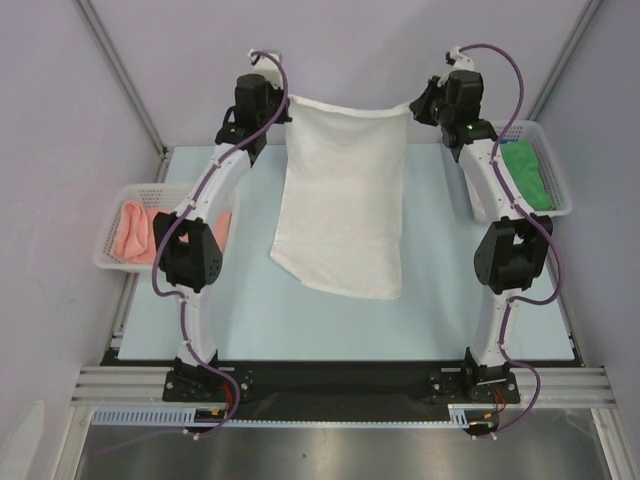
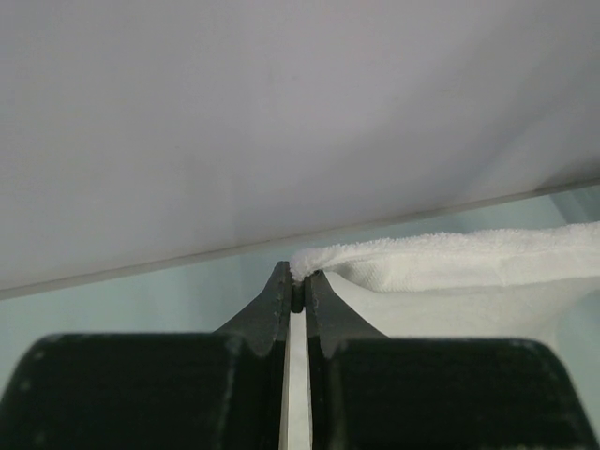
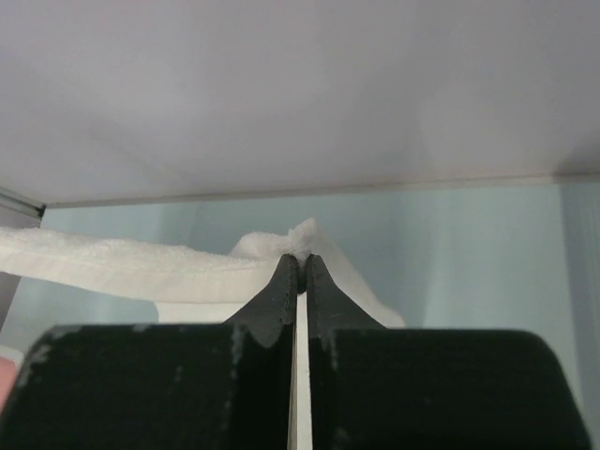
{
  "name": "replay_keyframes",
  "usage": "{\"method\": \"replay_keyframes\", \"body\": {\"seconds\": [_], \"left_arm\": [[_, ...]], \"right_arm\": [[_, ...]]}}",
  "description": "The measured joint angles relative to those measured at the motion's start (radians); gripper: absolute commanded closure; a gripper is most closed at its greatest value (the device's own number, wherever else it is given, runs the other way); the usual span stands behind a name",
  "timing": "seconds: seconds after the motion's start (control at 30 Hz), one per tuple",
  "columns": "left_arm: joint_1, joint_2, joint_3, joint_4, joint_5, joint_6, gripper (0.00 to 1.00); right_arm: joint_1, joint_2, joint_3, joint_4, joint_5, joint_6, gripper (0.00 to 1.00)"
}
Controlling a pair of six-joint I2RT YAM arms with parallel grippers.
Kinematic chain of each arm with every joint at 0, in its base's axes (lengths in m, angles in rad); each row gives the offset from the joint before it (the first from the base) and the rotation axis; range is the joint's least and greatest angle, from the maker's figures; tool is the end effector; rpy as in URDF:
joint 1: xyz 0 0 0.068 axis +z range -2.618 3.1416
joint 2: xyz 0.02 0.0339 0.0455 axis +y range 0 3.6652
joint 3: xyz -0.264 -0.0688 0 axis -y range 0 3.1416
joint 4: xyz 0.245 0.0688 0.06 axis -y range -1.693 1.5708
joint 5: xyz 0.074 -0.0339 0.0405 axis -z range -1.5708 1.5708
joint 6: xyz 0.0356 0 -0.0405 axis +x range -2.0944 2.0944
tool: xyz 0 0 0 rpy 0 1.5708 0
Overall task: Fold and stack the towels
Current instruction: Fold the towel
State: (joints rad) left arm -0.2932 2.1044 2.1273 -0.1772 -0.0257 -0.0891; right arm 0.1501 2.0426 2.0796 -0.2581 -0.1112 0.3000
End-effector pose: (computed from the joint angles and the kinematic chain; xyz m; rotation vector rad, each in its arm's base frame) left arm 0.4848 -0.1454 0.3896 0.1575 1.7248 -0.2600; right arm 0.4832 0.0771 0.3937 0.0551 1.8094 0.4210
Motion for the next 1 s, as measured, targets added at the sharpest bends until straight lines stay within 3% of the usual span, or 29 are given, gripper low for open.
{"method": "replay_keyframes", "body": {"seconds": [0.43,0.77,1.0], "left_arm": [[-0.005,-0.246,-0.601,-0.023,0.005,-0.175,1.00],[-0.052,-0.494,-0.858,-0.112,-0.015,-0.270,0.96],[-0.088,-0.570,-1.013,-0.168,-0.023,-0.322,0.94]], "right_arm": [[0.020,-0.341,-0.628,-0.051,-0.026,0.114,1.00],[0.091,-0.565,-0.959,-0.089,-0.038,0.172,1.00],[0.141,-0.648,-1.073,-0.129,-0.035,0.190,1.00]]}}
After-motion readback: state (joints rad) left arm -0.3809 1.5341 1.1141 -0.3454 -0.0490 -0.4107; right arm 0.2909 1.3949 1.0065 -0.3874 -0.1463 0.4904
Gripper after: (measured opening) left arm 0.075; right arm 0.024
